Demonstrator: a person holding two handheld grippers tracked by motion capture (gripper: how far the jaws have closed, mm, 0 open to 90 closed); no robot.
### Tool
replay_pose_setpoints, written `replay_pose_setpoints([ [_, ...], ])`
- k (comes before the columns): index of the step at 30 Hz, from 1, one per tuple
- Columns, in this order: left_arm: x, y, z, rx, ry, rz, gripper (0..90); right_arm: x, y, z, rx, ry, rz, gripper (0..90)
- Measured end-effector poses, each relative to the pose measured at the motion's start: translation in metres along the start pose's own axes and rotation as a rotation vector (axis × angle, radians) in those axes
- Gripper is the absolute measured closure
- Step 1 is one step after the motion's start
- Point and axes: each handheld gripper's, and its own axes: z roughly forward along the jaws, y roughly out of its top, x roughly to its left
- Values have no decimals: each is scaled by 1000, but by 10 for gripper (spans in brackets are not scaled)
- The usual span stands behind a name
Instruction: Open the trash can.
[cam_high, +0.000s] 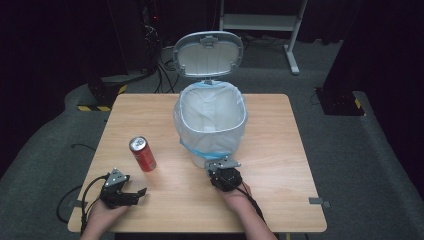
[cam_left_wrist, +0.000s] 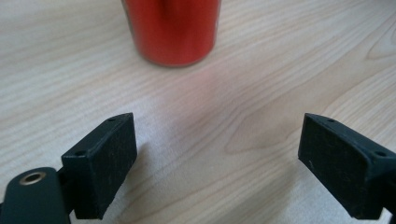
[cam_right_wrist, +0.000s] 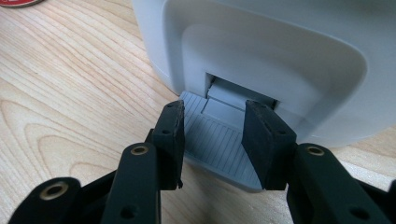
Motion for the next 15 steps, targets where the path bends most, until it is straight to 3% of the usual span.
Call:
replay_pose_setpoints([
  [8, -3, 17, -5, -27, -6, 2, 117, 1, 0, 0, 0, -2, 1, 589],
  [15, 0, 29, -6, -78, 2, -25, 117, 1, 0, 0, -1, -3, 1, 589],
])
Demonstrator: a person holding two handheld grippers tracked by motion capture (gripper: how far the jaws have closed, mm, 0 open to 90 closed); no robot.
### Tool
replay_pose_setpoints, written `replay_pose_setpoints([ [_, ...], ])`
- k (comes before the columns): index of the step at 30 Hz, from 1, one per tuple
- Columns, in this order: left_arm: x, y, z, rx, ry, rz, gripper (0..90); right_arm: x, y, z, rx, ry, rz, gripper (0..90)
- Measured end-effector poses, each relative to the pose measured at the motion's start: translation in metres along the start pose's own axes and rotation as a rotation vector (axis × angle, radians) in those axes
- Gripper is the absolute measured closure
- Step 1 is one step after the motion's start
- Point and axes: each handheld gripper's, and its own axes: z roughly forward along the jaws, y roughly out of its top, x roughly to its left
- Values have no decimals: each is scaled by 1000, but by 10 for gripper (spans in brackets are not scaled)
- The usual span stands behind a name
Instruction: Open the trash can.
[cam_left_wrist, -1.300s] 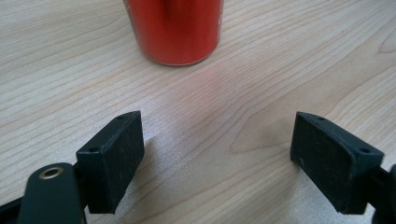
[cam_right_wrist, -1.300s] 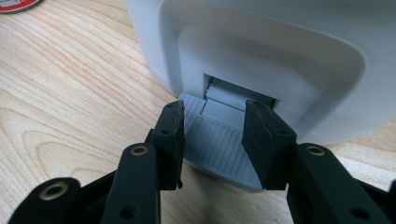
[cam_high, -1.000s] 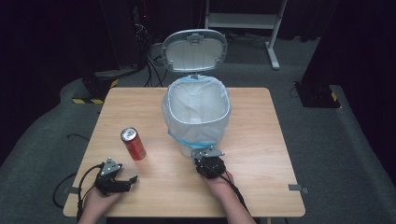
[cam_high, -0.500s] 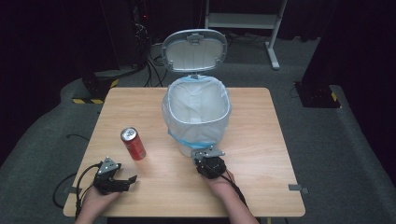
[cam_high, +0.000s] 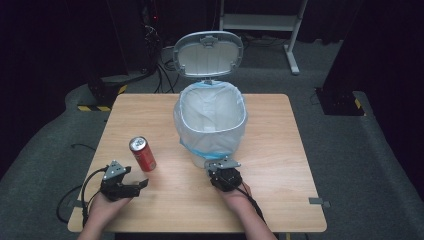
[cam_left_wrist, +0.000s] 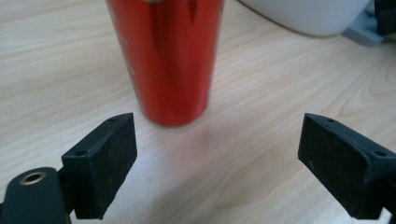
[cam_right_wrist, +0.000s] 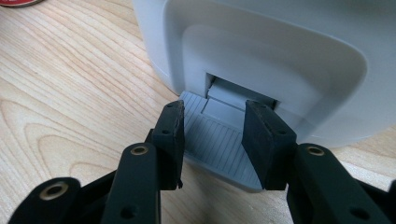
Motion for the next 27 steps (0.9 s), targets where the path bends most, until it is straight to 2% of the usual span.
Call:
replay_pose_setpoints([
  [7, 7, 6, 4, -19, 15, -22, 114, 0, 0, 0, -3, -1, -4, 589],
  [14, 10, 13, 3, -35, 37, -20, 114, 0, 0, 0, -2, 0, -5, 589],
  [16, 11, 15, 2, -30, 31, -28, 114, 0, 0, 0, -2, -1, -6, 589],
  [27, 10, 26, 5, -82, 68, -19, 107, 0, 0, 0, -5, 0, -7, 589],
])
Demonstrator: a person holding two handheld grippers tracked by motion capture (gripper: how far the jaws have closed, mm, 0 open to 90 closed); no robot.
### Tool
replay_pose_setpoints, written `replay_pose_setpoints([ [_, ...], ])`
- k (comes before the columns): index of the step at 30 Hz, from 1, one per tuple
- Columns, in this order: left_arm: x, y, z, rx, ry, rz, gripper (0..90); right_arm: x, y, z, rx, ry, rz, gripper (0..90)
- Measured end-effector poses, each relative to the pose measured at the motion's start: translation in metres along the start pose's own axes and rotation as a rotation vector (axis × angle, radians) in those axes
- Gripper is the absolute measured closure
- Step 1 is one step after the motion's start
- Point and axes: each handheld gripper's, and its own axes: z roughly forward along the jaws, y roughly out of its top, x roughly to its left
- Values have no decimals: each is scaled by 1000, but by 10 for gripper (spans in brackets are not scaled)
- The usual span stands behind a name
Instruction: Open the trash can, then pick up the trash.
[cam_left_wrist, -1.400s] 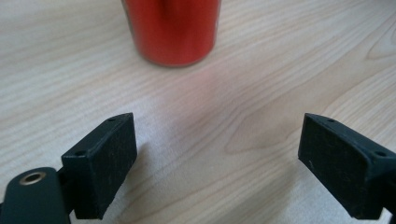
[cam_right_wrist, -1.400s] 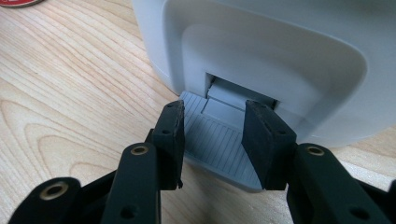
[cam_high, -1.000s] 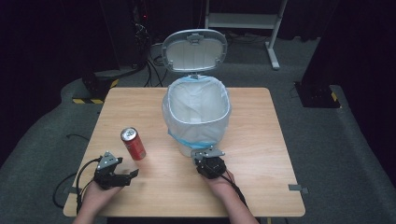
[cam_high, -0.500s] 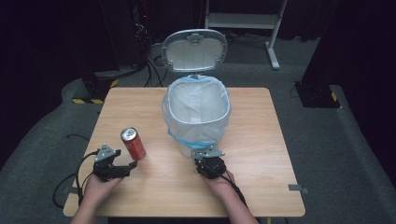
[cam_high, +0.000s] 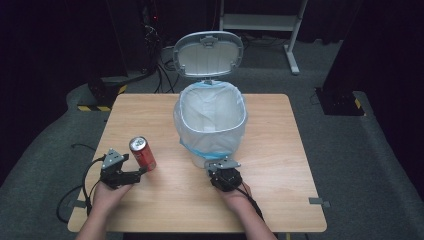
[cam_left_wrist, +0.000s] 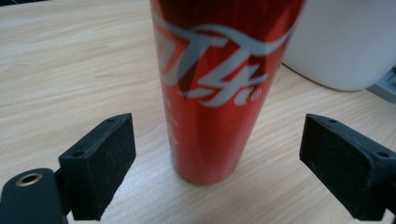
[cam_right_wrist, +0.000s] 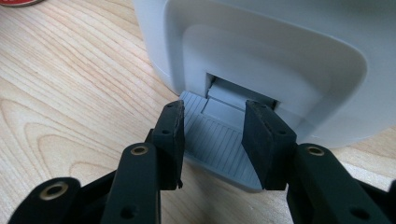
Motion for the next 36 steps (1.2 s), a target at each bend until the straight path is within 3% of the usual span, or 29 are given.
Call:
replay_pose_setpoints([
  [8, -3, 10, 0, -51, 25, 2, 107, 1, -1, -1, -1, -6, 2, 589],
  [13, -4, 13, 2, -54, 28, 1, 106, 0, -1, 0, -4, -1, 2, 589],
  [18, -6, 18, 4, -65, 57, 20, 106, 0, -1, -1, -5, -1, 2, 589],
  [24, -8, 23, 11, -40, 78, 34, 110, 0, -1, -1, -5, -1, 2, 589],
  [34, -8, 24, 18, -41, 98, -4, 165, -1, 0, 0, 0, 7, 2, 589],
  [36, -8, 24, 19, -45, 94, 8, 207, -1, 0, 0, 0, 7, 2, 589],
])
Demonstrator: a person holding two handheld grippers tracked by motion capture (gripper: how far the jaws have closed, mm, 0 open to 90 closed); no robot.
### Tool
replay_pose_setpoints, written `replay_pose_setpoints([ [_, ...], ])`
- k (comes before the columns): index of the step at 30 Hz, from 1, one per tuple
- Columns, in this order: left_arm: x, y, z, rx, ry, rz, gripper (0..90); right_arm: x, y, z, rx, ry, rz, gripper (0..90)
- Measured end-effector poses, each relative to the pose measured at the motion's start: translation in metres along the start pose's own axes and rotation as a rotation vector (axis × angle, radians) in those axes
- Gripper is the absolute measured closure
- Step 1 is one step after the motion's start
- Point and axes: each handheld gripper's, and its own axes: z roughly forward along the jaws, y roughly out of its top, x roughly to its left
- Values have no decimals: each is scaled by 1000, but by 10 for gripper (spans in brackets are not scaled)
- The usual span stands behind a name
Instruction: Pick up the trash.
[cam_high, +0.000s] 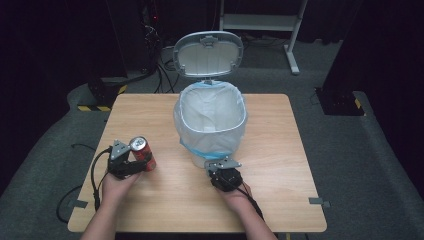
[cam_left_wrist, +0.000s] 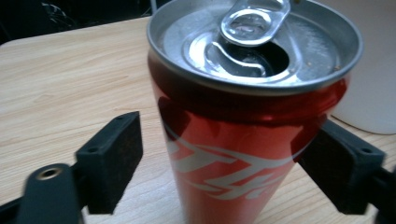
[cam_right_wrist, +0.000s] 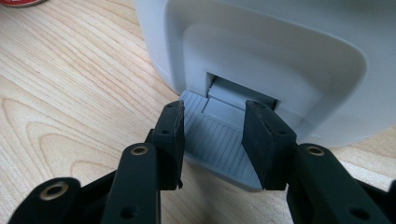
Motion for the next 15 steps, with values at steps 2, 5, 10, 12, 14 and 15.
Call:
replay_pose_setpoints([
  [2, -1, 0, 0, -12, 5, 6, 250, 0, 0, 0, 0, 1, 0, 589],
  [5, -3, 1, -3, -32, 9, 5, 330, 0, 0, 0, 1, 1, 1, 589],
  [10, -6, 5, -11, -82, 13, -3, 332, 0, 0, 0, -1, 0, -1, 589],
  [12, -7, 7, -14, -97, 11, 0, 333, 0, 0, 0, -4, -2, -8, 589],
  [14, -8, 9, -16, -108, 10, 6, 333, 0, 0, 0, -4, -3, -8, 589],
  [15, -8, 11, -18, -117, 7, 8, 334, 0, 0, 0, -4, -3, -8, 589],
])
